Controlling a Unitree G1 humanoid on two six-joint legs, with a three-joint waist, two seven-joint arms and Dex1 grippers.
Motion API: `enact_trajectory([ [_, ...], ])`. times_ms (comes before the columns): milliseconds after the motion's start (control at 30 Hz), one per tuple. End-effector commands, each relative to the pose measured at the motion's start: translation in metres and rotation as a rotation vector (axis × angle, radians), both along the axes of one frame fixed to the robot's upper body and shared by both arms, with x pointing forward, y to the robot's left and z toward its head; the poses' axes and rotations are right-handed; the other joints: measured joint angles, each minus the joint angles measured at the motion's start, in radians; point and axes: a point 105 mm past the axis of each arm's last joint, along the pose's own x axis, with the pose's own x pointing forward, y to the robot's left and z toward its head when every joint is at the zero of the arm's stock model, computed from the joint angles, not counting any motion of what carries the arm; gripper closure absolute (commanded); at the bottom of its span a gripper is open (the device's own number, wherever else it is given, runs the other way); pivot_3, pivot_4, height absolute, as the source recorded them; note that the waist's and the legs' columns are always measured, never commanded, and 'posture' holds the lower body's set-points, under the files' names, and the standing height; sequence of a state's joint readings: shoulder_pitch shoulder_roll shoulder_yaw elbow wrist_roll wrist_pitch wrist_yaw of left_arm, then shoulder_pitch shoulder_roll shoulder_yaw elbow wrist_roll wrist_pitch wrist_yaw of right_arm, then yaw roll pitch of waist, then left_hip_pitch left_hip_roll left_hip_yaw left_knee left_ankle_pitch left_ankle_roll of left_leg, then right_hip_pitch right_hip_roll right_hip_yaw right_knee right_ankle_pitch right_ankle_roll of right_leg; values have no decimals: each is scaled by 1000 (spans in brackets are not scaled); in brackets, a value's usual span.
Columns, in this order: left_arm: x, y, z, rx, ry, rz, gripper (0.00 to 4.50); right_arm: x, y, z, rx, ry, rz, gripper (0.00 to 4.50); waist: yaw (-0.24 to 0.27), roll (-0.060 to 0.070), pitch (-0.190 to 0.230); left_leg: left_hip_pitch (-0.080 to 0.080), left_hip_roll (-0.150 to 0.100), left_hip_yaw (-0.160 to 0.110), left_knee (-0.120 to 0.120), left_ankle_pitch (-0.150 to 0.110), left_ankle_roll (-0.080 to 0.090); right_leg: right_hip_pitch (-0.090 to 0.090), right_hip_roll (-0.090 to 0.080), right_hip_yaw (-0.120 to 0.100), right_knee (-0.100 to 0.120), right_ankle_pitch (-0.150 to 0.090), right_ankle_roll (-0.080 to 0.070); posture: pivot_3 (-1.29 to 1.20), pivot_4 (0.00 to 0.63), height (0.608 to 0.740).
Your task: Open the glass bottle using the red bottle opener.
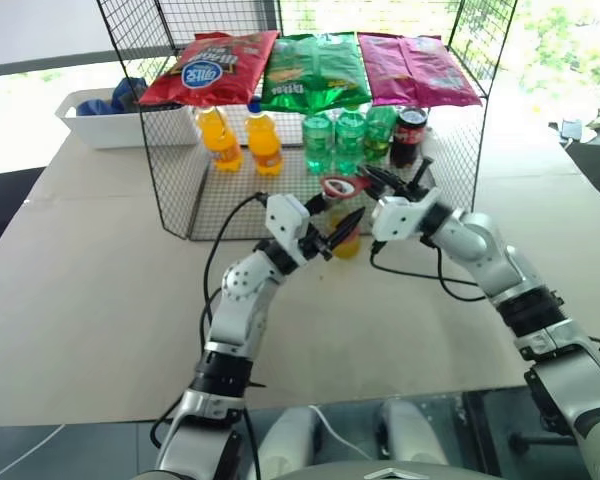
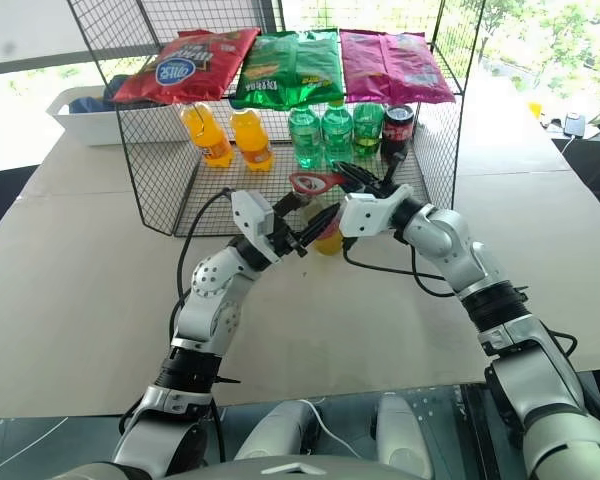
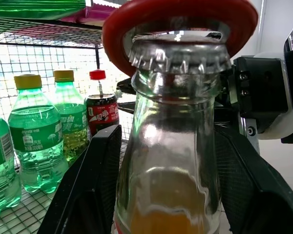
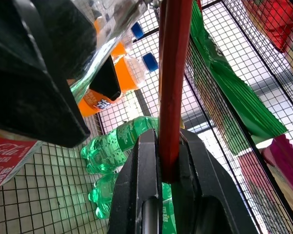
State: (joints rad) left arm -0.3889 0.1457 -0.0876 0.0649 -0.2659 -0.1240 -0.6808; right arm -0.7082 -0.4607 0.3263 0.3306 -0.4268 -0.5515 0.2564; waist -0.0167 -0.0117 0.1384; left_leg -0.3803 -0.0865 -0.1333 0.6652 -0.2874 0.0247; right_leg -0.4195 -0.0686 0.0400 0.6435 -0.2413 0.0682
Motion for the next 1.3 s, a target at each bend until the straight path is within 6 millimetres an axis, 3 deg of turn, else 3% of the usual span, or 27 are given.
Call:
enact_trajectory([
  [33,-3,-5,20,-13,-94,-13,2335,-3,-1,8,24,-28,17,4500,0,0,0,0,0,0,0,0,0,0,0,0,0,0,0,0,150,740],
  [167,-2,-6,21,-8,-99,-13,2335,-3,0,5,34,-18,18,4500,0,0,0,0,0,0,1,0,0,0,0,0,1,0,0,0,150,740],
  [633,-15,1,32,3,-100,-48,2335,-8,-5,30,216,-19,12,4500,-2,0,0,0,0,0,1,0,0,0,0,0,1,0,0,0,150,740],
  [833,-18,2,33,24,-81,-55,2335,-9,-6,25,202,-2,11,4500,-1,0,0,0,0,0,1,0,0,0,0,0,1,0,0,0,150,740],
  [1067,-20,0,20,40,-31,-66,2335,-11,-5,5,157,42,7,4500,-2,0,0,0,0,0,1,0,0,0,0,0,2,0,0,0,150,740],
  [1300,-18,0,10,44,-7,-57,2335,-9,-5,-1,145,56,-7,4500,-1,0,0,1,0,0,2,0,0,2,0,0,2,0,0,0,150,740],
])
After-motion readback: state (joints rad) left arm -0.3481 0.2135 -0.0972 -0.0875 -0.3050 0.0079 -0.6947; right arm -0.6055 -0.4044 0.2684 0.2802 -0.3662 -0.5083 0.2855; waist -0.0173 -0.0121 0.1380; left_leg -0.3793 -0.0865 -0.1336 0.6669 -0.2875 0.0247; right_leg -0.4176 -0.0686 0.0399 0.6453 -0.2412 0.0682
